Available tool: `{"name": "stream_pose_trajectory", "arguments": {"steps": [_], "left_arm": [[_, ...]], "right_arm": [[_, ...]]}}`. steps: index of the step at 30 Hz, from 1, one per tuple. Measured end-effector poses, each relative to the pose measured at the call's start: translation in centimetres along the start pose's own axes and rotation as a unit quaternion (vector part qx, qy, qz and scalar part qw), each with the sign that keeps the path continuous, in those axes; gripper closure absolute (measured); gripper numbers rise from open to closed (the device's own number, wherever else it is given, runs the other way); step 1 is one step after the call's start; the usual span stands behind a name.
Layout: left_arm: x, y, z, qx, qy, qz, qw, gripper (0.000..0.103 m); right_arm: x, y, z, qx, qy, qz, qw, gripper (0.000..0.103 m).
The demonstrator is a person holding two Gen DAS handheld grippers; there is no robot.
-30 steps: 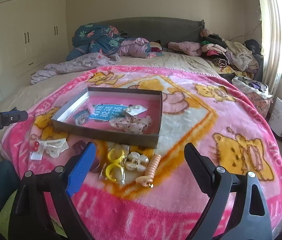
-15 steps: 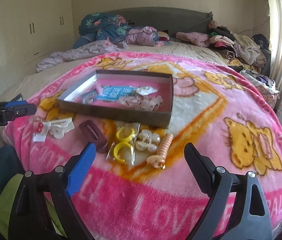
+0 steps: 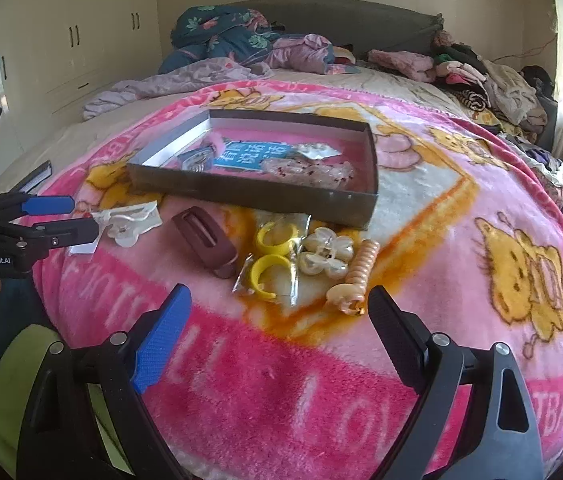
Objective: Organize jewelry
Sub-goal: 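Move the right tool to the yellow bangle bag while the left tool approaches the white claw clip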
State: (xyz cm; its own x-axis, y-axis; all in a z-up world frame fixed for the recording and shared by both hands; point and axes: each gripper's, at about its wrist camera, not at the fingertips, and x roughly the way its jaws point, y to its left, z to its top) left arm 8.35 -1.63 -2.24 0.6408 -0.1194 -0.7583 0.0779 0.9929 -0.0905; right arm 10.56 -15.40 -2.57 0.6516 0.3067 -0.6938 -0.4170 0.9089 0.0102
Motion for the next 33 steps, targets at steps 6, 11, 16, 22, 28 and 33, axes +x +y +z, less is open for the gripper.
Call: {"name": "stream_pose_trajectory", "arguments": {"steps": [6, 11, 16, 22, 28, 33], "left_arm": [[1.0, 0.2, -0.3, 0.005, 0.012, 0.007, 0.9999, 0.026], [2.0, 0.5, -0.3, 0.015, 0.019, 0.025, 0.9994, 0.026], [2.9, 1.2, 0.0, 0.012, 0.028, 0.025, 0.9992, 0.025], [3.8, 1.2, 0.3, 0.024, 0.032, 0.034, 0.9986, 0.025], [4.7, 1.7, 0.8, 0.036, 0.038, 0.022, 0.9984, 0.025], [5.6, 2.2, 1.0, 0.052, 0.043, 0.031, 0.9972, 0.025]], "right_arm": [[1.2, 0.4, -0.4, -0.006, 0.012, 0.006, 1.0, 0.016], [2.7, 0.6, -0.4, -0.01, 0.023, 0.007, 1.0, 0.016], [4.5, 0.8, -0.1, -0.018, 0.034, 0.007, 0.999, 0.024], [6.4, 0.8, 0.0, -0.02, 0.051, 0.005, 0.998, 0.034], [8.1, 0.7, 0.1, -0.016, 0.06, 0.001, 0.998, 0.041], [9.1, 0.5, 0.2, -0.008, 0.057, 0.002, 0.998, 0.042]]}}
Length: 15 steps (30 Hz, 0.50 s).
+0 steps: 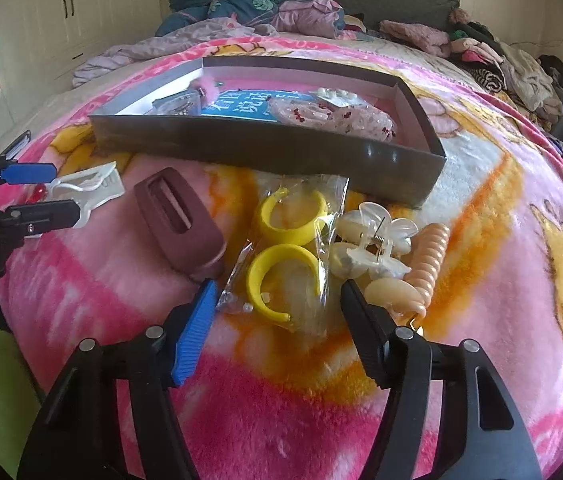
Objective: Organize jewelry
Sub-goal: 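Move the right tool to the yellow bangle bag while the left tool approaches the white claw clip, then grasp the yellow bangle bag with the right tool while the left tool grasps the white claw clip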
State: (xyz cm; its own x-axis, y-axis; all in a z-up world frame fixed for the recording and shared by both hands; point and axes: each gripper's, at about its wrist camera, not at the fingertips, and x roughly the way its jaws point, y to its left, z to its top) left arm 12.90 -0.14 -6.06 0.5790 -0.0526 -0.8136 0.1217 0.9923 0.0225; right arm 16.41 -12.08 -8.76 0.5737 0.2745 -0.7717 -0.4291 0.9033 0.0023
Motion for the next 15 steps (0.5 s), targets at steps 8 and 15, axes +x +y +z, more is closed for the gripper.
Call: {"name": "stream_pose_trajectory", "arguments": {"steps": [8, 15], "left_arm": [[1.7, -0.3, 0.9, 0.045, 0.004, -0.003, 0.999, 0.025], [2.8, -1.0, 0.9, 0.059, 0.015, -0.027, 0.9978, 0.044]], "right_arm": [[0.8, -0.5, 0.5, 0.021, -0.009, 0.003, 1.0, 0.054], [0.2, -1.7, 0.4, 0.039, -0.018, 0.016, 0.999, 0.066]]}}
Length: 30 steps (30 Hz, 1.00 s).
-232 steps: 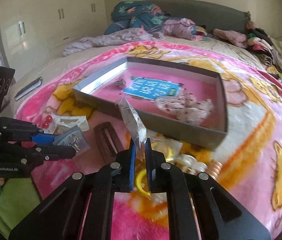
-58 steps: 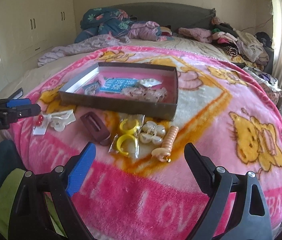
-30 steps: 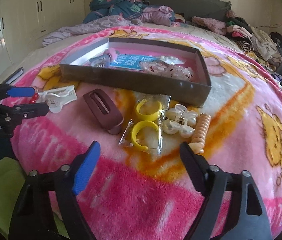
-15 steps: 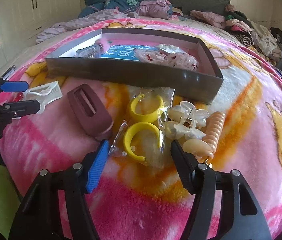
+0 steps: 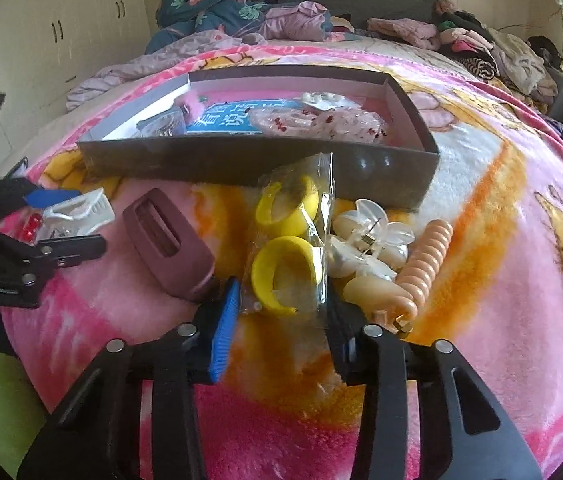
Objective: Organize jewelry
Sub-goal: 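Grasp the yellow bangle bag with the right tool while the left tool grasps the white claw clip, then carry the bangle bag and white claw clip over the grey tray with both tools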
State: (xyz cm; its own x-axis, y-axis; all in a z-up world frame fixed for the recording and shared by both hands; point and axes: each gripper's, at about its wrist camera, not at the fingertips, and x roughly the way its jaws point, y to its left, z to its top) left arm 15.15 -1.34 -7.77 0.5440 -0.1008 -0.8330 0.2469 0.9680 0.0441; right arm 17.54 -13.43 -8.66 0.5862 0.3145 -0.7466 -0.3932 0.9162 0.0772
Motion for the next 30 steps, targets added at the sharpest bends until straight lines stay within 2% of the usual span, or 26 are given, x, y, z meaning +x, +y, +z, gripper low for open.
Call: {"name": "stream_pose_trajectory", "arguments": {"steps": [1, 17, 30], "left_arm": [[0.0, 0.0, 0.0, -0.001, 0.0, -0.002, 1.0, 0.049], [-3.6, -0.6, 0.5, -0.029, -0.042, -0.028, 0.9983, 0.05], [-6.5, 0.6, 1.4, -0.057, -0.071, -0.017, 0.9957, 0.05]], "right_arm": [[-0.2, -0.2, 0.0, 0.002, -0.001, 0.001, 1.0, 0.068], [-4.0, -1.2, -0.2, 0.02, -0.021, 0.007, 1.0, 0.072], [-7.5, -0.4, 0.9, 0.008, -0.055, 0.019, 0.998, 0.072]]}}
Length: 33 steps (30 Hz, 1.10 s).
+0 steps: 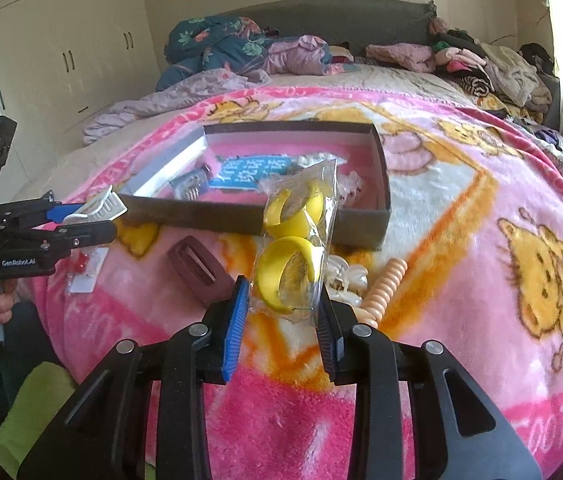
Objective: Organize jewelry
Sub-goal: 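Carry the bangle bag and white claw clip over the grey tray with both tools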
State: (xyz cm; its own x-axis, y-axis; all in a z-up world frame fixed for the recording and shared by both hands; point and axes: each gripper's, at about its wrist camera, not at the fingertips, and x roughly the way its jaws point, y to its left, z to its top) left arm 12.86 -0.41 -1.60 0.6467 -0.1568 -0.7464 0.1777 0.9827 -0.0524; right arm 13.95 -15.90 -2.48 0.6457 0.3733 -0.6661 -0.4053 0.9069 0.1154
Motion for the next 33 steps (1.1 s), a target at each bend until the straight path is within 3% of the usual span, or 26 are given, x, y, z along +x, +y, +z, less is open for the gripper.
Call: {"name": "stream_pose_trajectory", "arguments": {"steps": [17, 33], "left_arm": [[-0.8, 3.3, 3.0, -0.028, -0.024, 0.018, 0.9992, 0.05], [0.7, 5.9, 5.5, -0.067, -0.033, 0.02, 0.997, 0.05]], "right_arm": [[1.1, 2.8, 3.5, -0.041, -0.006, 0.036, 0.999, 0.073], [2.8, 2.5, 7.1, -0.049, -0.028, 0.036, 0.998, 0.073]]}}
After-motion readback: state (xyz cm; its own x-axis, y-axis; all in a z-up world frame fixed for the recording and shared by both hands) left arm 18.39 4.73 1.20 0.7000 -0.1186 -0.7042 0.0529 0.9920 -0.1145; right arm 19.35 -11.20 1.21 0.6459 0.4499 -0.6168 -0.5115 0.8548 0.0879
